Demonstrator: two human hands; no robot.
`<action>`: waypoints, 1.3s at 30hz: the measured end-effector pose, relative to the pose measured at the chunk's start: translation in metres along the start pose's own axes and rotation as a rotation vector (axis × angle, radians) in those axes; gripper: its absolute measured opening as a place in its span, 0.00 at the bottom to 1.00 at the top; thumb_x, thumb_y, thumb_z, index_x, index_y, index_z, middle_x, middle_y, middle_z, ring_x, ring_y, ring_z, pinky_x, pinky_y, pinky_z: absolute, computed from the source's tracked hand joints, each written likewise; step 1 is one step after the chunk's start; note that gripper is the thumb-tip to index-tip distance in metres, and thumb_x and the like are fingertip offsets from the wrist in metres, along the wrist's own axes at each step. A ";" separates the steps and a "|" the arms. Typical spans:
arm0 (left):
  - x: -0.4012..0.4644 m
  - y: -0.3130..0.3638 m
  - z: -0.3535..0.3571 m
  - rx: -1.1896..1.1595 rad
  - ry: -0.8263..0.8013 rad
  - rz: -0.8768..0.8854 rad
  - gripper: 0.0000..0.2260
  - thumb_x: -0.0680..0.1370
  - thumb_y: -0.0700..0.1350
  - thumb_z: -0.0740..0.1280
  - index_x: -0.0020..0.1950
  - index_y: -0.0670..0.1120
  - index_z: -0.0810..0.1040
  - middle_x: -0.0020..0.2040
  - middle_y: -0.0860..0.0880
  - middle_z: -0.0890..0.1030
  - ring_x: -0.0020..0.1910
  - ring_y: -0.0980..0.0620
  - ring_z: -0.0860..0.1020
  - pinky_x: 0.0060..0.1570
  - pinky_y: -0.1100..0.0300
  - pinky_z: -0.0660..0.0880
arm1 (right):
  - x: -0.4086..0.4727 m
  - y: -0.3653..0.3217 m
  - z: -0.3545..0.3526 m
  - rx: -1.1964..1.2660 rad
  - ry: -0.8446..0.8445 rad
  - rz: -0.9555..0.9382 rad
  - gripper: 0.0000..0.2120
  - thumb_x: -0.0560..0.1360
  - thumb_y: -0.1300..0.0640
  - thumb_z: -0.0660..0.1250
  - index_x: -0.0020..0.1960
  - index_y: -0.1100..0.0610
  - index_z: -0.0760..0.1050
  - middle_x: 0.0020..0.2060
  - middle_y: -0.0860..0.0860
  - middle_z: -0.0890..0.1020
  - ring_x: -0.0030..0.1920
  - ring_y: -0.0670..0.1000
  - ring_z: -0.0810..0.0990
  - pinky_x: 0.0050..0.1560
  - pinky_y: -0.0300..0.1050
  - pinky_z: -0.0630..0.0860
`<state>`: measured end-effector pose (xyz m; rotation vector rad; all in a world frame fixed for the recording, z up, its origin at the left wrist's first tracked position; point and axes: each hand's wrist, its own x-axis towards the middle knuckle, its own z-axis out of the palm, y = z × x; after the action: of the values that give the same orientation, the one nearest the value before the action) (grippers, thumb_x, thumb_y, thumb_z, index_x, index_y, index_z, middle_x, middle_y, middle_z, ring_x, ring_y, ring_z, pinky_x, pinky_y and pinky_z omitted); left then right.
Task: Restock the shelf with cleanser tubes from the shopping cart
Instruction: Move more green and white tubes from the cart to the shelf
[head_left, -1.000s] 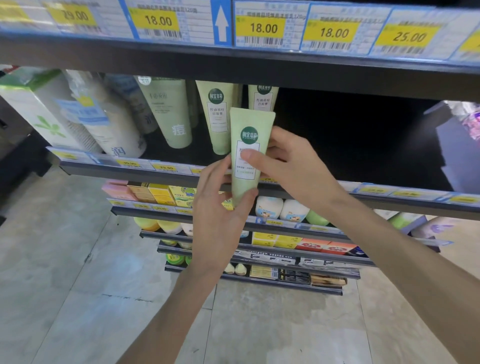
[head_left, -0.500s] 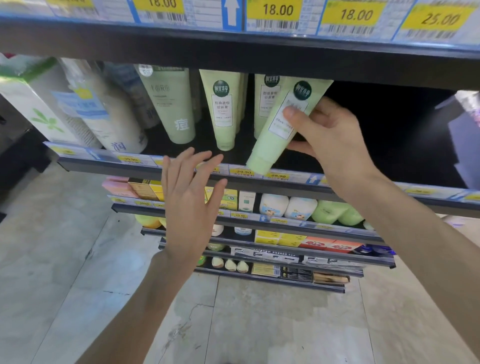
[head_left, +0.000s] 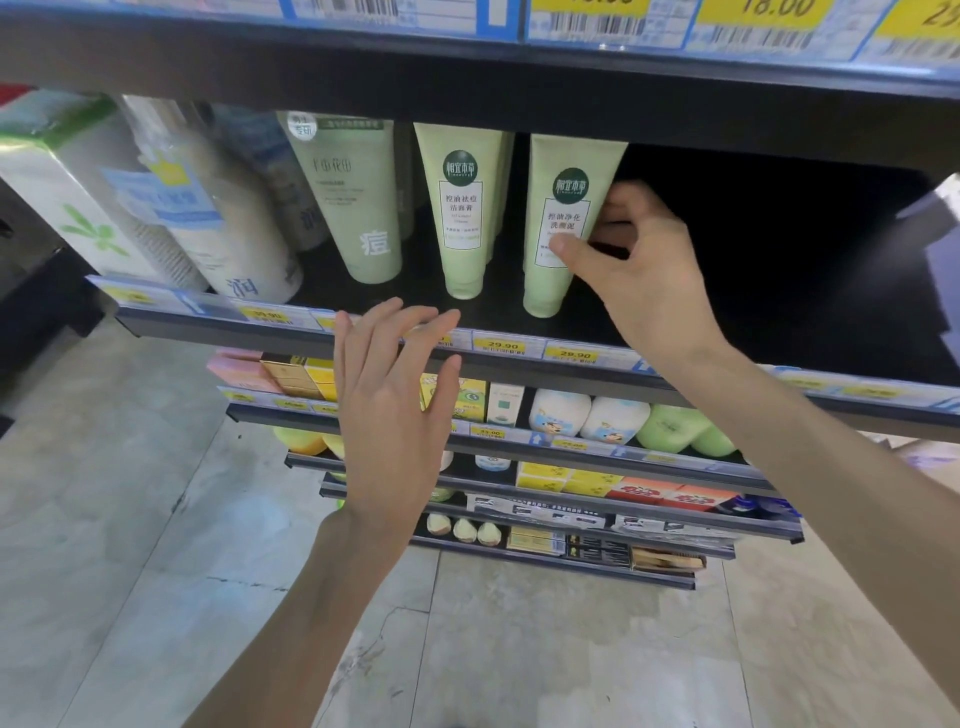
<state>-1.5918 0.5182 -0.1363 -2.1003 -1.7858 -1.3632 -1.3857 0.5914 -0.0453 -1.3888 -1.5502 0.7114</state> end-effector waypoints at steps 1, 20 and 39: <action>0.000 0.000 0.000 -0.002 0.003 0.002 0.14 0.82 0.42 0.70 0.68 0.46 0.81 0.64 0.48 0.80 0.72 0.45 0.72 0.79 0.38 0.55 | 0.000 0.001 0.000 -0.020 -0.006 0.008 0.19 0.77 0.54 0.75 0.65 0.54 0.74 0.54 0.40 0.82 0.54 0.35 0.80 0.54 0.31 0.76; -0.001 0.001 0.001 0.005 0.018 0.008 0.14 0.82 0.39 0.69 0.67 0.46 0.81 0.63 0.48 0.80 0.71 0.44 0.73 0.79 0.39 0.56 | 0.009 0.016 0.012 -0.108 -0.049 0.100 0.17 0.75 0.57 0.76 0.59 0.53 0.73 0.48 0.40 0.80 0.48 0.34 0.80 0.44 0.25 0.75; 0.002 0.046 -0.051 0.319 -0.453 0.027 0.28 0.85 0.60 0.55 0.84 0.51 0.59 0.83 0.45 0.60 0.84 0.44 0.52 0.80 0.38 0.54 | -0.080 -0.019 -0.064 -0.763 -0.259 -0.083 0.47 0.75 0.38 0.72 0.83 0.52 0.51 0.77 0.54 0.64 0.78 0.56 0.61 0.78 0.57 0.60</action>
<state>-1.5832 0.4763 -0.0826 -2.3589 -1.9483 -0.5652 -1.3406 0.5009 -0.0211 -1.8014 -2.2067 0.2443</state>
